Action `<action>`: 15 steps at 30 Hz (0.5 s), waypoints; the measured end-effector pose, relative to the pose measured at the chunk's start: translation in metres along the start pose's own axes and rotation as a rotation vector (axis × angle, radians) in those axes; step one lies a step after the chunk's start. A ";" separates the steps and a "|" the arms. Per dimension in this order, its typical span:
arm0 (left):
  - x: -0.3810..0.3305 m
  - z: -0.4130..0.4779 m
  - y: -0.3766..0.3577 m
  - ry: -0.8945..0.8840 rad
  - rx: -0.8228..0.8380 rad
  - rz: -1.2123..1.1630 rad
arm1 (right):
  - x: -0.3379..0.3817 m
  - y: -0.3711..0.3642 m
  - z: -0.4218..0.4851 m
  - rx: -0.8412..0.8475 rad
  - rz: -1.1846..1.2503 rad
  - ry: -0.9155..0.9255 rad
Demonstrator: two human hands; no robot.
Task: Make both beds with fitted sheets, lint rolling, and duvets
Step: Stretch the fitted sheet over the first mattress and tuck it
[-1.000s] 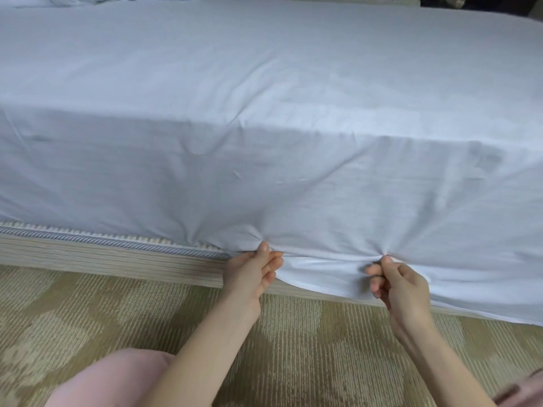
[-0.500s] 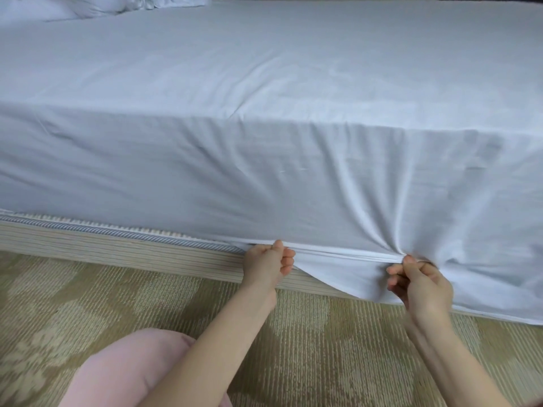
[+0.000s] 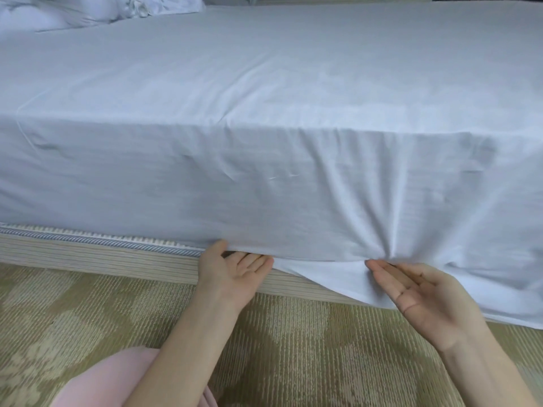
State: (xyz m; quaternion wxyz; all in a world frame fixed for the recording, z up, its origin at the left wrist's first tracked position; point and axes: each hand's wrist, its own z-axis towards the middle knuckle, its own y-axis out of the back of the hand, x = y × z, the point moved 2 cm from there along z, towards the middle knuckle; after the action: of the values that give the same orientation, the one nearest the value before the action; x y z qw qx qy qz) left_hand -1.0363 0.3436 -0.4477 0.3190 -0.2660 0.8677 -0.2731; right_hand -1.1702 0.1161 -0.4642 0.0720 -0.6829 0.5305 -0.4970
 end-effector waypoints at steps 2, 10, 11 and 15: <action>0.003 0.002 -0.002 0.037 0.038 -0.120 | -0.003 0.001 0.008 0.043 0.070 0.030; 0.010 0.020 -0.005 0.102 0.181 -0.164 | 0.000 -0.019 0.036 0.163 0.019 0.162; 0.009 0.021 -0.007 0.128 0.218 -0.130 | -0.002 -0.022 0.037 0.186 0.033 0.171; 0.013 0.027 -0.017 0.175 0.410 -0.232 | -0.002 -0.034 0.037 0.324 0.158 0.193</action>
State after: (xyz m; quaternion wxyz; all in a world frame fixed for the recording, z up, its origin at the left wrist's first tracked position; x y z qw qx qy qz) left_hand -1.0213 0.3156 -0.4594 0.2567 -0.2686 0.7821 -0.5003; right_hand -1.1203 0.1164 -0.4625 0.1683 -0.5678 0.4999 -0.6319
